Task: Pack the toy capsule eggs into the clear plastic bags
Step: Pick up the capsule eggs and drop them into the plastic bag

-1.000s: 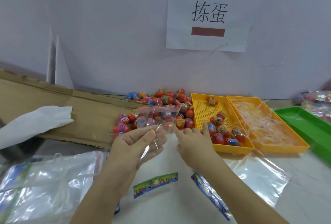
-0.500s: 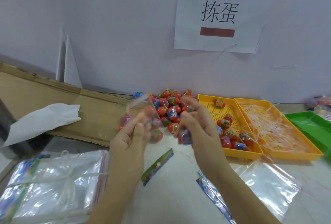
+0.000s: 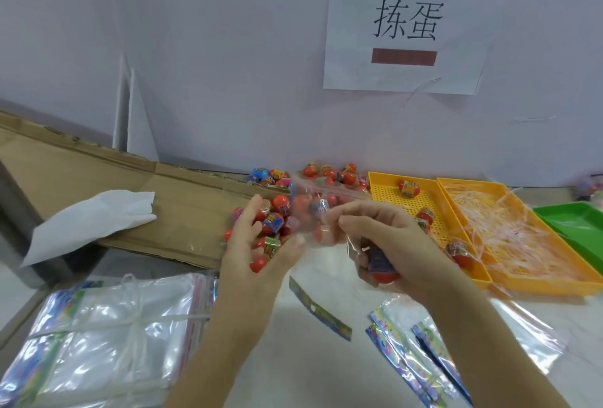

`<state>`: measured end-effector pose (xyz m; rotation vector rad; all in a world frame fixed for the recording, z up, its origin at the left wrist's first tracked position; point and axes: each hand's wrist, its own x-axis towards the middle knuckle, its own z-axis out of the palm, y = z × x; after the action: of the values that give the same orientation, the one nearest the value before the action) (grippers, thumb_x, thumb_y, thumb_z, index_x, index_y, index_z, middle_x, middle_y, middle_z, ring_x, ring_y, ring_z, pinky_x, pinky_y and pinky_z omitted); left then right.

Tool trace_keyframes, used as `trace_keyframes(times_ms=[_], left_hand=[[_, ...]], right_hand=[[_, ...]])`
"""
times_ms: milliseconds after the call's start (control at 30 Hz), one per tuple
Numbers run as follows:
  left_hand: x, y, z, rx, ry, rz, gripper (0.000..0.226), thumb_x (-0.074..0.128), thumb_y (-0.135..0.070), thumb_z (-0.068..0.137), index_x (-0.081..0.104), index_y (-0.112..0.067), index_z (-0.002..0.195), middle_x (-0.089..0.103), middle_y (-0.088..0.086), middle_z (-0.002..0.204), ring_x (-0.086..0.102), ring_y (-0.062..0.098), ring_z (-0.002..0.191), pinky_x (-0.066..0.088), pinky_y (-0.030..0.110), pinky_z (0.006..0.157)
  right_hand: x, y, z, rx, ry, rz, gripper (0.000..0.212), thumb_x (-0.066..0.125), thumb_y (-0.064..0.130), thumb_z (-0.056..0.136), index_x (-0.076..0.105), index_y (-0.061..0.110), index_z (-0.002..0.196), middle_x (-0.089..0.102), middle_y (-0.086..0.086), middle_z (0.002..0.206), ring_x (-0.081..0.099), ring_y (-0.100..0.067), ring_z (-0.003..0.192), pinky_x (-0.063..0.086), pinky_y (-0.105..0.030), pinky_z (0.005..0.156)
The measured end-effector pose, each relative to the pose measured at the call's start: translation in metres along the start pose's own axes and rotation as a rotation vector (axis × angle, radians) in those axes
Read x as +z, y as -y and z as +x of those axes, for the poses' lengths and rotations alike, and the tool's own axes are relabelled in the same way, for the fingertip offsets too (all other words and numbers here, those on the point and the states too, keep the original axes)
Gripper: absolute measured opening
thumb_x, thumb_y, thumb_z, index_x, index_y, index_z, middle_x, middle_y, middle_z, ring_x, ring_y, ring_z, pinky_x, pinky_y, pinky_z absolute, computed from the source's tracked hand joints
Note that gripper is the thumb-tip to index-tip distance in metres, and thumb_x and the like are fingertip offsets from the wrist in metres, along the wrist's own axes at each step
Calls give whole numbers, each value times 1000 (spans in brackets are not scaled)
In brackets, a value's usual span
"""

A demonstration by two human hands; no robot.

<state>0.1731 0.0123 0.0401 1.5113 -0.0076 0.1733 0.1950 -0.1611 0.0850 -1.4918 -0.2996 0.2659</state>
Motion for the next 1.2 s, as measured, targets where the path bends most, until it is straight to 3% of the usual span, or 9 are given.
trace_keyframes(times_ms=[67, 167, 267, 333, 433, 500, 800, 1000, 1200], left_hand=[[-6, 2, 11, -204, 200, -125, 64, 69, -35, 78, 50, -25, 139, 58, 7, 139, 50, 38, 128, 47, 54, 98], [-16, 6, 7, -231, 329, -217, 48, 84, -36, 65, 74, -15, 108, 75, 8, 109, 73, 28, 94, 58, 29, 72], [-16, 9, 2, -180, 213, -254, 35, 79, -35, 58, 80, -12, 85, 77, 12, 95, 75, 29, 74, 58, 25, 59], [-15, 12, 3, -169, 125, -224, 37, 77, -32, 60, 79, -8, 89, 76, 13, 94, 75, 28, 75, 58, 25, 58], [-12, 12, 3, -178, 69, -183, 39, 75, -28, 63, 75, -5, 95, 77, 11, 92, 75, 27, 75, 58, 25, 57], [-11, 12, 2, -180, 44, -187, 33, 76, -25, 64, 77, -8, 91, 77, 11, 91, 75, 27, 75, 58, 24, 57], [-1, 7, -6, -38, 24, -162, 18, 82, -18, 61, 79, -16, 78, 77, 9, 81, 75, 26, 72, 57, 22, 62], [0, 3, -9, 41, 131, -110, 31, 82, -22, 56, 78, -24, 87, 77, 4, 83, 74, 16, 76, 56, 19, 67], [0, 1, -10, 50, 139, -109, 33, 80, -27, 59, 77, -25, 92, 77, 6, 86, 73, 28, 80, 59, 26, 69]], right_hand=[[-7, 2, -2, 24, 138, 13, 16, 59, 14, 86, 75, 12, 88, 67, -9, 78, 46, -10, 46, 39, -19, 37], [-10, 5, -4, 42, 197, -68, 16, 61, 19, 85, 74, 14, 94, 66, -9, 83, 46, -11, 50, 39, -20, 38], [-11, 7, 0, 100, -17, -162, 27, 65, 22, 88, 67, 29, 114, 63, -5, 77, 45, -11, 50, 38, -21, 39], [-13, 8, 4, 152, -244, 53, 38, 67, 14, 83, 61, 25, 119, 56, -4, 77, 43, -15, 49, 39, -23, 37], [-14, 14, 1, 72, -355, 496, 56, 57, 5, 45, 63, 12, 100, 50, -7, 79, 42, -15, 48, 37, -23, 44], [-11, 18, -3, -19, -323, 510, 52, 49, -2, 44, 60, 13, 92, 51, -3, 68, 46, -12, 49, 38, -26, 47], [13, 4, -8, -473, -341, -384, 34, 75, 30, 75, 55, 33, 102, 69, 8, 91, 66, -8, 89, 53, -20, 73], [19, 0, -7, -633, -445, -862, 21, 71, 42, 76, 67, 30, 93, 62, 24, 88, 60, -7, 89, 42, -36, 87], [20, -6, -7, -593, -312, -945, 26, 66, 51, 79, 65, 39, 101, 65, 23, 95, 54, -5, 100, 21, -25, 95]])
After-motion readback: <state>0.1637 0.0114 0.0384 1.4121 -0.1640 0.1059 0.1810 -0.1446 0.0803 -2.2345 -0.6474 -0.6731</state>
